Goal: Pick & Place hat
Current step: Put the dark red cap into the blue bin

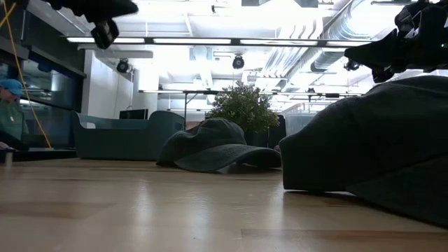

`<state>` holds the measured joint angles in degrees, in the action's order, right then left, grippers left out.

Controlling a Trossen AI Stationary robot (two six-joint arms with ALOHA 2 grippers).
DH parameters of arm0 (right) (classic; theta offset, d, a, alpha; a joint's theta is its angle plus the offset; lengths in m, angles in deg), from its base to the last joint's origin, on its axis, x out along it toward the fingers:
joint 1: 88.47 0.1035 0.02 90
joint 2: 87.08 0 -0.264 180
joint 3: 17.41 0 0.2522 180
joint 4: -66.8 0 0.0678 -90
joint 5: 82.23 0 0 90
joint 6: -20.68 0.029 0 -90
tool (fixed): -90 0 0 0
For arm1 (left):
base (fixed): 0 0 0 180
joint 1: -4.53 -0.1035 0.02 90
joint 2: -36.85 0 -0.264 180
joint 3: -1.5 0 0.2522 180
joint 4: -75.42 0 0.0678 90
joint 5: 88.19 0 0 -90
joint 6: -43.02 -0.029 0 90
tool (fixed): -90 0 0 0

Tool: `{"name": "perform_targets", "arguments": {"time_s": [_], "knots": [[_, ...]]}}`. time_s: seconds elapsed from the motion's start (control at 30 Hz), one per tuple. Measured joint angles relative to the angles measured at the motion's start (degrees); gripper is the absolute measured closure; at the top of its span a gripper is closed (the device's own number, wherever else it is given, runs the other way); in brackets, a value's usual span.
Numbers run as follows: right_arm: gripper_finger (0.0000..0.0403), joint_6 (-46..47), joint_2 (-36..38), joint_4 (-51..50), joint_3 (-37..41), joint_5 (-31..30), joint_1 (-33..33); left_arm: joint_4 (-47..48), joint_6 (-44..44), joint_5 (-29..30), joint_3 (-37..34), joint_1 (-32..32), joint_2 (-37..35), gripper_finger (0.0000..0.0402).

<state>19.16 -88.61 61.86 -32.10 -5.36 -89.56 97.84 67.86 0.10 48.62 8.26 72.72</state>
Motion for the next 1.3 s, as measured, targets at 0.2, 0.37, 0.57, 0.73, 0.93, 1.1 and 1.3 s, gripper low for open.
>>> {"name": "perform_targets", "arguments": {"time_s": [0.2, 0.37, 0.57, 0.73, 0.93, 1.1, 1.3], "knots": [[0.0402, 0.0, 0.0, 0.0, 0.0, 0.0, 0.0, -5.5, -1.0, -0.8, -3.6, 0.6, -0.2, 0.0336], [0.0402, 0.0, 0.0, 0.0, 0.0, 0.0, 0.0, -7.3, -1.1, 1.0, -5.2, 0.5, -0.4, 0.0287], [0.0402, 0.0, 0.0, 0.0, 0.0, 0.0, 0.0, -9.3, -1.0, 2.7, -5.9, 0.4, -1.7, 0.0226], [0.0402, 0.0, 0.0, 0.0, 0.0, 0.0, 0.0, -9.1, -0.7, 2.7, -5.9, 0.4, -2.5, 0.02], [0.0402, 0.0, 0.0, 0.0, 0.0, 0.0, 0.0, -9.0, -0.3, 2.7, -5.9, 0.4, -2.4, 0.0195], [0.0402, 0.0, 0.0, 0.0, 0.0, 0.0, 0.0, -9.0, 1.6, 2.7, -5.9, 0.4, -2.3, 0.0195], [0.0402, 0.0, 0.0, 0.0, 0.0, 0.0, 0.0, -8.7, 2.6, 2.7, -5.9, 0.4, -2.3, 0.0195]]}}
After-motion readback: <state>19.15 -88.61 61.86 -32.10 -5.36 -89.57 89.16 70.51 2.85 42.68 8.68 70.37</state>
